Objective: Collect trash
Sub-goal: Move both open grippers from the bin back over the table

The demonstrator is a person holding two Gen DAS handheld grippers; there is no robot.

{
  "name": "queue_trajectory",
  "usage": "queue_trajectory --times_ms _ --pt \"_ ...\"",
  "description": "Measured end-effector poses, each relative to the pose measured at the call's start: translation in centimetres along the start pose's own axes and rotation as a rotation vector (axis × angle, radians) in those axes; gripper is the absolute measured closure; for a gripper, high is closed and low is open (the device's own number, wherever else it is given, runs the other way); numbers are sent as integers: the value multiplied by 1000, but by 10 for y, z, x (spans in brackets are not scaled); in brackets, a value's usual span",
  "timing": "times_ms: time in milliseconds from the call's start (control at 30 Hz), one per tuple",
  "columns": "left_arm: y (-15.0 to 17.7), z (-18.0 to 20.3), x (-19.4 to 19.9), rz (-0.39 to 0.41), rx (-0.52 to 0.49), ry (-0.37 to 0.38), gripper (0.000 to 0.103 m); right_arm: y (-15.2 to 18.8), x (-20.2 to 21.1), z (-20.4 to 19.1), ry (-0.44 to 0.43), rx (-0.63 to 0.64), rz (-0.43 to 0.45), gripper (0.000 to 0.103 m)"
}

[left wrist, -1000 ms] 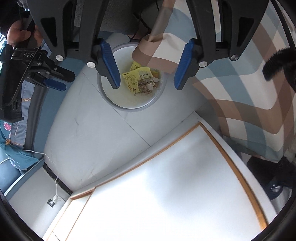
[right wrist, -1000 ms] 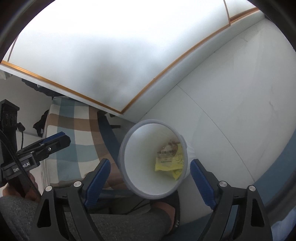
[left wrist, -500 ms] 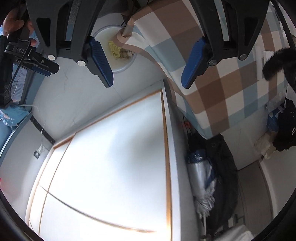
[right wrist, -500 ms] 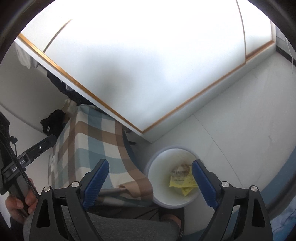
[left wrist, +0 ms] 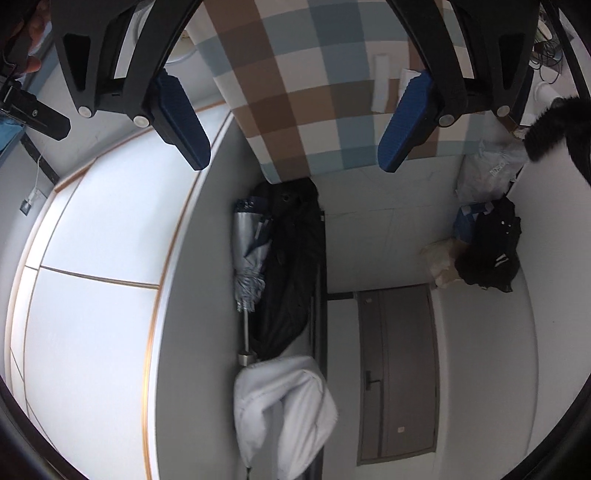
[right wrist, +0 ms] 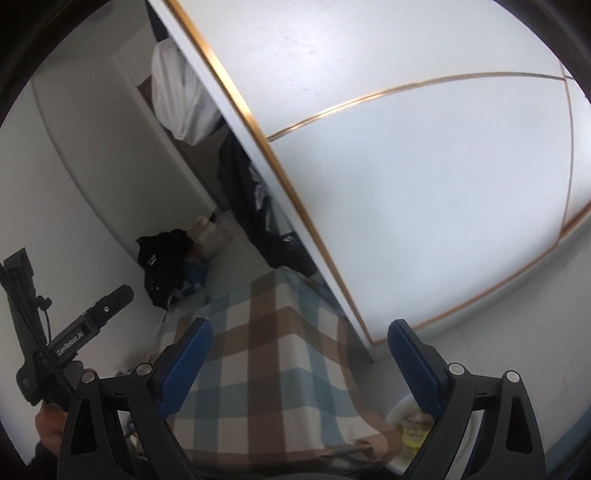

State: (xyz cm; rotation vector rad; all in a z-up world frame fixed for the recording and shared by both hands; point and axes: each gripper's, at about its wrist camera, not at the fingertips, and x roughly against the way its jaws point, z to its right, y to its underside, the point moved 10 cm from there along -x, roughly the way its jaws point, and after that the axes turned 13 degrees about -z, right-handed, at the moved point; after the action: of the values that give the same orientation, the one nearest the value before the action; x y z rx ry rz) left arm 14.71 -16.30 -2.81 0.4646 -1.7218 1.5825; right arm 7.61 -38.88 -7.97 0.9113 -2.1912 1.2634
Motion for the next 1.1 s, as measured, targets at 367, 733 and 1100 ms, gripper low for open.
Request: queue_trajectory --times_ms 367,733,1100 --pt "-1 -112 3 52 128 -106 1 6 -83 -108 -78 134 -71 6" --pt "30 -207 -34 -17 320 -113 1 26 -181 -162 -105 244 -223 6" --pt "35 -249 -56 -104 388 -100 1 57 -277 -182 -93 319 -437 7"
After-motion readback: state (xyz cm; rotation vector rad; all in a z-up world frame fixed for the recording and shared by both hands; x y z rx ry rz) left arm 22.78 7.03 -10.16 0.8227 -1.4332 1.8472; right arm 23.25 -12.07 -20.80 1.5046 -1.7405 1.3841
